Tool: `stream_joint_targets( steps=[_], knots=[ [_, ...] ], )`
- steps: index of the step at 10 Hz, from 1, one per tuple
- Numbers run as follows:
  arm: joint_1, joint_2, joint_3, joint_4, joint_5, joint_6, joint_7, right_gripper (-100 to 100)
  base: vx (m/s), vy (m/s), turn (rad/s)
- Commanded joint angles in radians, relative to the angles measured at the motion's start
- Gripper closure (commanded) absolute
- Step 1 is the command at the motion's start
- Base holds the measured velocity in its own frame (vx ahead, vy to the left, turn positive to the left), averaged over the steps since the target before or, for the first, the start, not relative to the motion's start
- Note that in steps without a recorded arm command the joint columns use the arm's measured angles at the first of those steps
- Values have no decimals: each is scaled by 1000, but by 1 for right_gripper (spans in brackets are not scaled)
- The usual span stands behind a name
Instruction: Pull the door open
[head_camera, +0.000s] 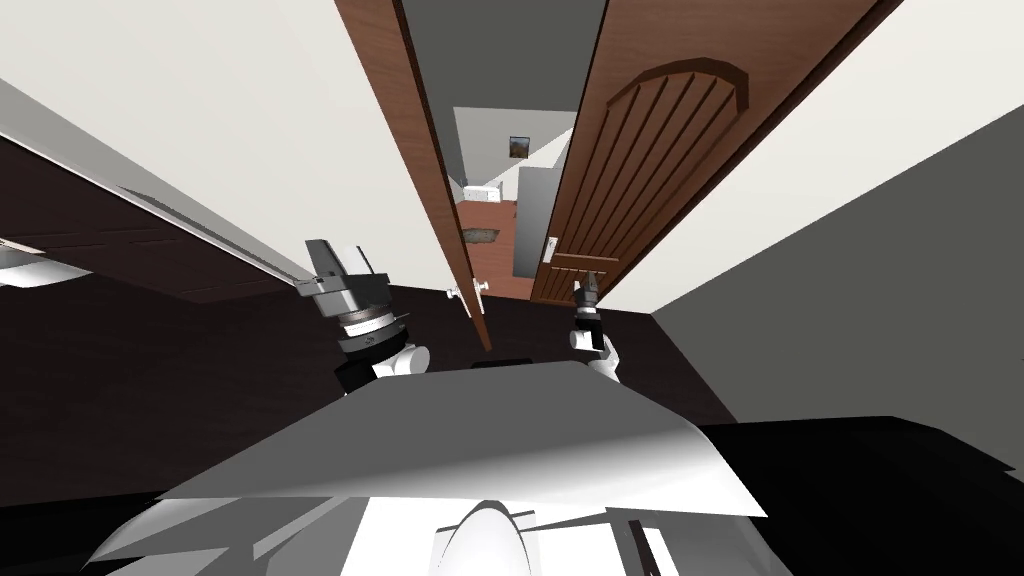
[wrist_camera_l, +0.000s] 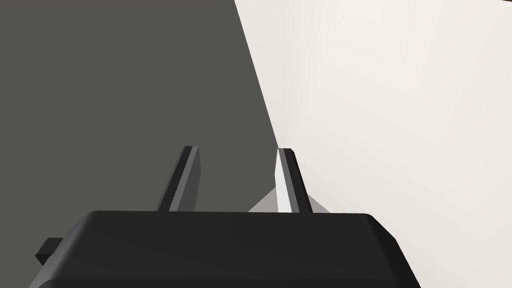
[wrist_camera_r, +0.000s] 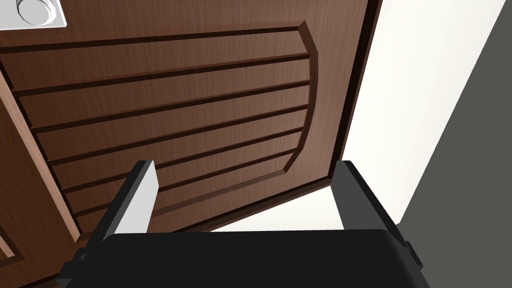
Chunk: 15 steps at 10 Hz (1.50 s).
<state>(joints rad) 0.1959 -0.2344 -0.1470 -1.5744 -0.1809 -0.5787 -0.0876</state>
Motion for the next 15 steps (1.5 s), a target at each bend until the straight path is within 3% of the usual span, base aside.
stream_joint_targets(
  steps=[1,2,4,7,9,10,15],
  knots=[
    [-23,-18,-9,50,-8,-3,-4,-100,56,-12,112],
    [-23,-18,-9,65,-8,-3,-4,-100,45,-13,61],
    [-57,-44,-25,131,-20,-3,-10,-100,67,-14,153],
    [-74,-57,-32,193,-26,-3,-13,-100,54,-16,79],
    [-108,-83,-47,261,-39,-3,-20,-100,64,-20,145],
    [-108,-83,-47,278,-39,-3,-20,-100,56,-22,67],
    [-159,-122,-70,401,-57,-3,-29,-100,47,-16,90]
  ],
)
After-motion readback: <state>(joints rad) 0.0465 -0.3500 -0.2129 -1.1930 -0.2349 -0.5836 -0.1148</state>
